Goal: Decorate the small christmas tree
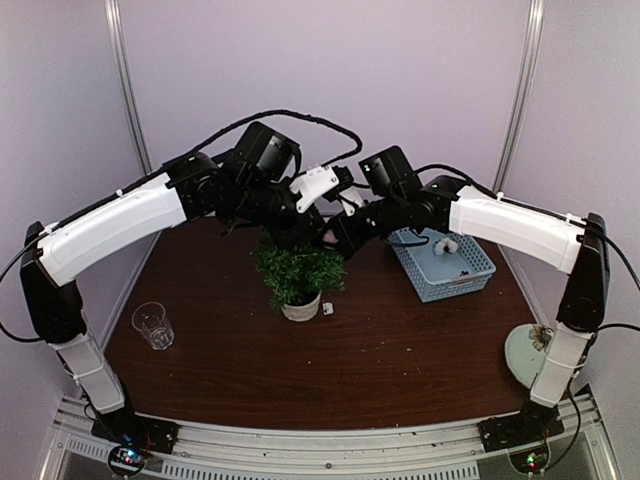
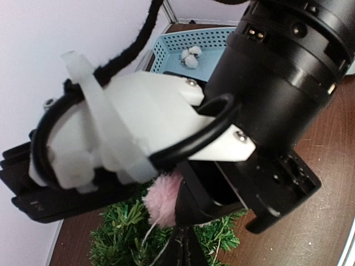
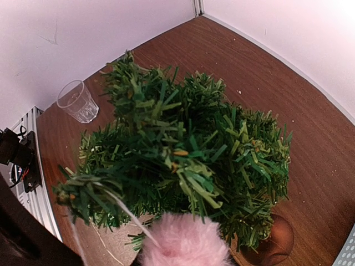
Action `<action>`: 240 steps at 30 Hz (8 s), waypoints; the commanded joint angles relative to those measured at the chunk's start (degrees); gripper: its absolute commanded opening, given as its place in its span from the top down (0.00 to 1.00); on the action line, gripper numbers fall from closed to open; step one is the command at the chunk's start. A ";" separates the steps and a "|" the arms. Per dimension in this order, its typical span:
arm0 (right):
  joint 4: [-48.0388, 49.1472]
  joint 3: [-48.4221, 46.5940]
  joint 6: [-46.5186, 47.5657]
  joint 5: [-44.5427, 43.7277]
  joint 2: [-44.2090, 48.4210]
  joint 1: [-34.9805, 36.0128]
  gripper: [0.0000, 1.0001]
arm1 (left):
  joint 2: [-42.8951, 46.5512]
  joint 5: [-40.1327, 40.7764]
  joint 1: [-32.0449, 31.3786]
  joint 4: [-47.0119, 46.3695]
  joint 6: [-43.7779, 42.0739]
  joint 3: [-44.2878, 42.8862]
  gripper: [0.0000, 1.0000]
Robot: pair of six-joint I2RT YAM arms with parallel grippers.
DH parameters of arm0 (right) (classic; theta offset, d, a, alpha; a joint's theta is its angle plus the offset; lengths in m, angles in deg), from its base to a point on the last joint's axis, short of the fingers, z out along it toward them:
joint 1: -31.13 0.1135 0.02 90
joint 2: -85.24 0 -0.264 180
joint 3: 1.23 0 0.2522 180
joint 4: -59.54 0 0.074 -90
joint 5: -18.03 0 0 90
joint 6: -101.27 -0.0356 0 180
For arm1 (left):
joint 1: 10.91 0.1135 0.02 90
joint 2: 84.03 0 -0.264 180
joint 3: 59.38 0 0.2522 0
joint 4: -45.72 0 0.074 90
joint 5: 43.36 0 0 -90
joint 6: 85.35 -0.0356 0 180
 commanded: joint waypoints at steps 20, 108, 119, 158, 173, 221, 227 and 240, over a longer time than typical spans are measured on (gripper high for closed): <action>1.35 1.04 0.00 -1.67 0.81 0.44 1.00 | -2.14 0.87 2.75 0.98 8.18 -5.95 1.00; 28.95 41.92 -21.02 1.47 18.38 -3.91 0.41 | 18.56 -8.95 27.45 -27.30 26.92 38.41 0.46; 38.50 40.18 -25.54 1.89 11.13 0.67 0.49 | 11.83 -12.17 27.45 -33.05 24.85 40.11 0.52; 30.03 29.74 -19.76 -2.99 4.59 -7.08 1.00 | 14.59 -11.49 27.36 -33.12 26.05 43.21 0.56; 27.85 24.52 -16.52 -0.25 1.65 -10.62 0.82 | 14.17 -11.27 27.36 -33.34 25.95 42.97 0.56; -5.00 -9.83 3.90 -31.69 -27.42 -36.06 0.54 | 15.83 -10.57 27.36 -34.26 26.27 44.31 0.52; -8.15 -12.29 4.56 -31.24 -29.75 -36.13 0.68 | 16.02 -10.48 27.36 -34.19 26.27 44.31 0.52; -1.60 4.42 2.55 -23.20 -7.21 -31.95 1.00 | 17.81 -10.34 27.36 -35.38 26.99 45.95 0.51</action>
